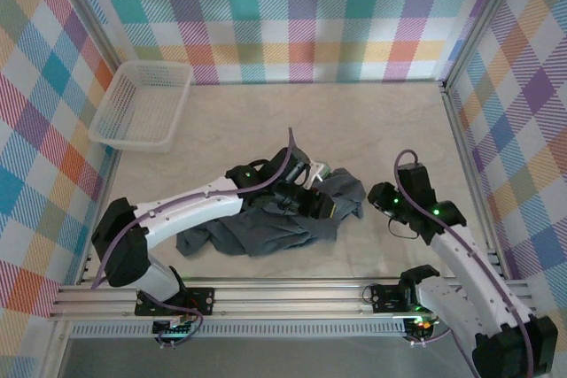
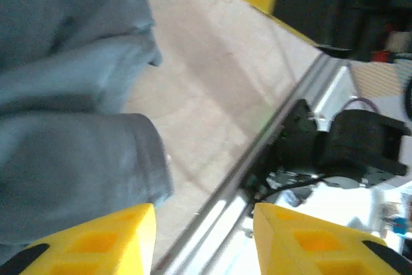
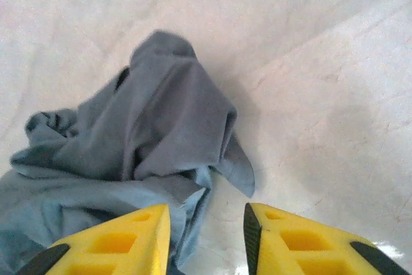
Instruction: Fold the inside-out t-shirt
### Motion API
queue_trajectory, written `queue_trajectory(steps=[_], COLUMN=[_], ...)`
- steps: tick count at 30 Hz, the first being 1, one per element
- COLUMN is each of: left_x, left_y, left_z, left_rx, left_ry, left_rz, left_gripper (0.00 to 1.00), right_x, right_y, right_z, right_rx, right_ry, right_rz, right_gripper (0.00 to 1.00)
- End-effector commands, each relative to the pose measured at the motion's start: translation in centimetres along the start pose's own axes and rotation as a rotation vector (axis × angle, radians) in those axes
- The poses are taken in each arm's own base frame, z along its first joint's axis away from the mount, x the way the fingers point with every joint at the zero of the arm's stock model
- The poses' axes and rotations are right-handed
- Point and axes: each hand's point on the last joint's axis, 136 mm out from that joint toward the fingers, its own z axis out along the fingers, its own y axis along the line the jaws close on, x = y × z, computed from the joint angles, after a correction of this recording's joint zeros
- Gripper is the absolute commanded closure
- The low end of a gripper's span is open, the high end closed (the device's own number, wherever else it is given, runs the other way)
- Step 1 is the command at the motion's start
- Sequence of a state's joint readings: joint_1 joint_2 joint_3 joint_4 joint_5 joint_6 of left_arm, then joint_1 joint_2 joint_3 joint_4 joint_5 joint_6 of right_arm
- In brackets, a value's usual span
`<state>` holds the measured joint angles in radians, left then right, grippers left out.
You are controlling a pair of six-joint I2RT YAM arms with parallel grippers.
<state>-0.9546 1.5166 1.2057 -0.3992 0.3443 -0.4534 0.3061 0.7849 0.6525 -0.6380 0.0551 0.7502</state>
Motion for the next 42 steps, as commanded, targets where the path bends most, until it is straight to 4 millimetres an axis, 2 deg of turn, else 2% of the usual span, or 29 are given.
queue_trajectory(steps=[1, 3, 5, 6, 8, 10, 12, 15, 18, 19, 23, 25, 27, 31, 35, 36, 37, 38, 39, 42], left_x=[-2.8, -1.3, 1.6, 3.7, 7.2, 10.6, 12.7, 14.5, 13.6, 13.0, 10.8, 9.2, 7.5, 4.2, 1.1, 0.6, 0.2, 0.1, 0.0, 0.1], left_y=[4.3, 9.7, 15.6, 18.3, 22.1, 24.8, 26.5, 28.4, 29.4, 29.6, 30.8, 31.3, 32.1, 34.5, 35.3, 35.2, 34.8, 34.5, 33.9, 32.3], left_z=[-6.7, -9.6, -12.7, -14.1, -16.0, -16.8, -16.4, -15.3, -13.8, -13.4, -14.7, -16.1, -17.6, -19.2, -18.1, -17.7, -17.4, -17.2, -17.2, -18.4], left_rx=[-0.228, -0.403, -0.574, -0.641, -0.718, -0.752, -0.726, -0.679, -0.597, -0.580, -0.641, -0.685, -0.731, -0.772, -0.711, -0.678, -0.646, -0.623, -0.600, -0.582], left_ry=[-0.235, -0.257, -0.262, -0.253, -0.243, -0.241, -0.255, -0.289, -0.352, -0.365, -0.413, -0.445, -0.479, -0.523, -0.509, -0.503, -0.504, -0.500, -0.504, -0.542], left_rz=[-0.004, -0.141, -0.322, -0.423, -0.576, -0.716, -0.828, -0.949, -0.991, -0.990, -0.961, -0.922, -0.892, -0.855, -0.775, -0.761, -0.754, -0.752, -0.747, -0.731], left_gripper=[0.53, 0.53, 0.53, 0.53, 0.51, 0.51, 0.46, 0.29, 0.24, 0.29, 0.68, 0.87, 1.00, 1.00, 1.00, 1.00, 1.00, 0.94, 0.84, 0.66], right_x=[0.1, 1.8, 3.5, 4.4, 6.4, 9.5, 12.1, 13.7, 13.9, 13.7, 12.3, 11.4, 10.9, 9.5, 8.7, 9.2, 9.8, 10.5, 11.2, 12.6], right_y=[2.5, 4.0, 3.3, 2.6, 1.7, 1.9, 3.1, 5.1, 6.0, 5.7, 5.8, 5.9, 6.4, 5.9, 4.4, 4.2, 4.2, 4.2, 4.2, 3.8], right_z=[-0.6, -0.2, 0.6, 1.1, 1.9, 2.4, 2.6, 3.1, 4.6, 5.2, 6.9, 7.4, 7.3, 6.4, 5.0, 4.7, 4.5, 4.3, 4.0, 3.3], right_rx=[-0.141, -0.232, -0.199, -0.163, -0.126, -0.159, -0.223, -0.309, -0.321, -0.289, -0.214, -0.194, -0.205, -0.184, -0.170, -0.184, -0.204, -0.218, -0.225, -0.165], right_ry=[0.003, 0.102, 0.205, 0.254, 0.347, 0.470, 0.560, 0.578, 0.564, 0.559, 0.510, 0.472, 0.449, 0.356, 0.268, 0.285, 0.311, 0.335, 0.357, 0.341], right_rz=[-0.131, -0.164, -0.159, -0.157, -0.154, -0.153, -0.183, -0.205, -0.191, -0.200, -0.242, -0.256, -0.261, -0.257, -0.226, -0.223, -0.224, -0.233, -0.267, -0.442], right_gripper=[0.60, 0.60, 0.62, 0.62, 0.63, 0.60, 0.54, 0.47, 0.47, 0.49, 0.66, 0.83, 0.97, 1.00, 1.00, 0.97, 0.82, 0.72, 0.68, 0.64])
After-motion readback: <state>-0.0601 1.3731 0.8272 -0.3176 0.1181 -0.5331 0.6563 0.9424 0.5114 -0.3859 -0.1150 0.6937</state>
